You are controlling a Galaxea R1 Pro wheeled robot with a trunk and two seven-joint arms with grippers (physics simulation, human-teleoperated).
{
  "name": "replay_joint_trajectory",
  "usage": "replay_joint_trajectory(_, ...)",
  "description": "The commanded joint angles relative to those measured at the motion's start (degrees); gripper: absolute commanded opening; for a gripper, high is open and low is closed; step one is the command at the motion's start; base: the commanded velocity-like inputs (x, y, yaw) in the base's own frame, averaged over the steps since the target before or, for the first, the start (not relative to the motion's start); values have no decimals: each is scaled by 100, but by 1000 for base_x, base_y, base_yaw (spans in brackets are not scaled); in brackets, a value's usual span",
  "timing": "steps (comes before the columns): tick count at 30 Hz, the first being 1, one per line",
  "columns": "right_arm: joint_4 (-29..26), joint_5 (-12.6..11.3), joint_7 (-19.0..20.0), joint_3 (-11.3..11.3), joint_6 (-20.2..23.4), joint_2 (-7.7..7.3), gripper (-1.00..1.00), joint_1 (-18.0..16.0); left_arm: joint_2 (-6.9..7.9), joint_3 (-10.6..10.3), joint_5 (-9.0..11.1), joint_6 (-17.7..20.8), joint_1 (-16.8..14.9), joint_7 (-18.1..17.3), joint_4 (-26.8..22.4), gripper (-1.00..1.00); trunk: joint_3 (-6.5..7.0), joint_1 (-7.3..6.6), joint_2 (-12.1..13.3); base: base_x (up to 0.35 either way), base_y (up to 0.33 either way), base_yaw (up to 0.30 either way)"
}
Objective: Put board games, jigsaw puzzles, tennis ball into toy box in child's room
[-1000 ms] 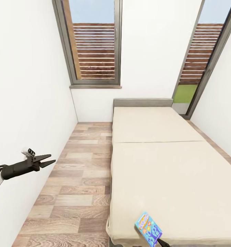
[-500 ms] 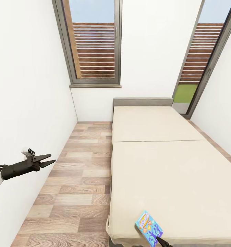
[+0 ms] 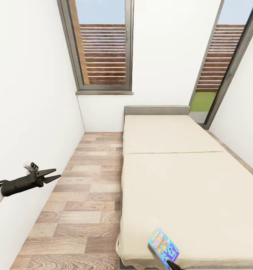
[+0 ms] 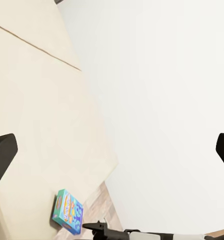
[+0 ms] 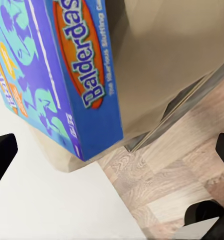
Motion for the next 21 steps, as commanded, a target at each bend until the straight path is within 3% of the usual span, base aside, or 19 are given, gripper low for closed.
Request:
replay_joint_trajectory(1, 0, -43, 8, 26, 49, 0, 100, -3, 3, -9, 7, 60, -3, -21, 0, 100, -23, 22, -44, 0, 0, 0)
replay_joint_trajectory(8, -3, -50, 14, 153, 49, 6, 100, -2, 3, -9, 7, 60, -3, -21, 0, 100, -23, 22, -44, 0, 0, 0)
replay_joint_trajectory(21, -3, -44, 16, 176, 48, 12, 100, -3, 6, -9, 7, 56, -3, -21, 0, 100, -23, 22, -44, 0, 0, 0)
